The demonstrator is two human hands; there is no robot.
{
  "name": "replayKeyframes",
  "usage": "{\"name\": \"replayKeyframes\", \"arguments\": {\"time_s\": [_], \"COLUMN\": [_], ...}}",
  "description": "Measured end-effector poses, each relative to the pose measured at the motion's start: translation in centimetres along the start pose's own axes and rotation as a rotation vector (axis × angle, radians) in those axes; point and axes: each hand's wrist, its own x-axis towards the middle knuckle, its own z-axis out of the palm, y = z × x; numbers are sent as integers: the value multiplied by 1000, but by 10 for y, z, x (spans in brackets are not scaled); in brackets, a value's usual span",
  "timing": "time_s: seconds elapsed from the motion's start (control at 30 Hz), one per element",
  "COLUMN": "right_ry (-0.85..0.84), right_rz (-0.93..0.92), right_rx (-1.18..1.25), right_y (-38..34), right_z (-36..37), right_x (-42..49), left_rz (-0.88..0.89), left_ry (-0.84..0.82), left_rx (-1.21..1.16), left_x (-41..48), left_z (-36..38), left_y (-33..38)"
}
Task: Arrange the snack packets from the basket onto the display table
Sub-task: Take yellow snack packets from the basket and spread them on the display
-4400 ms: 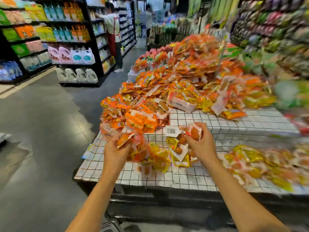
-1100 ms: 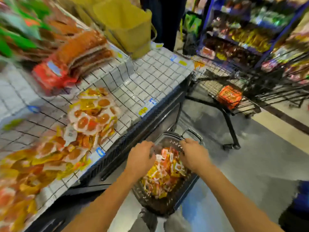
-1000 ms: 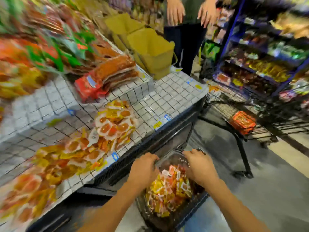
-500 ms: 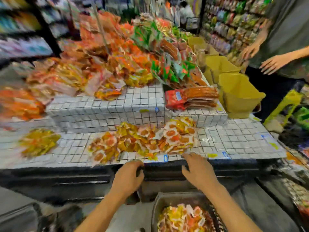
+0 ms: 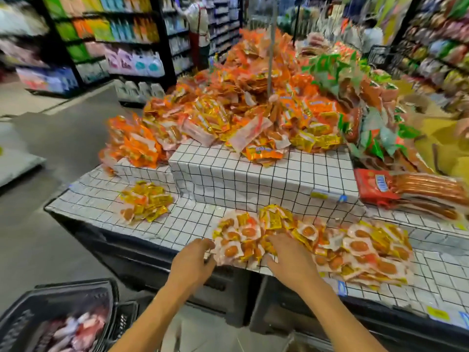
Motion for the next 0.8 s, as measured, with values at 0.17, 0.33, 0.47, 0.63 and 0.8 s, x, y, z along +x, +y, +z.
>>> {"name": "replayKeyframes", "arguments": {"time_s": [0.17, 0.33, 0.47, 0.63, 0.8], "right_ry": [-42, -83, -113, -151, -190], "right_rz": [-42, -47, -23, 57, 110], "right_rx": [-21, -25, -51, -124, -157], "right_y": [-61, -96, -101, -91, -82], "right_z": [19, 40, 58, 77, 89], "right_x": [78, 132, 157, 164, 158], "left_rz": [-61, -90, -187, -282, -303], "left_ry": [33, 75, 88, -48, -74], "left_rx": [-35, 95, 277, 276, 222], "left_x": [42, 96, 138, 174, 185], "left_z": [-39, -71, -81, -76, -58], "left_y": [-77, -149, -199, -237, -259]}}
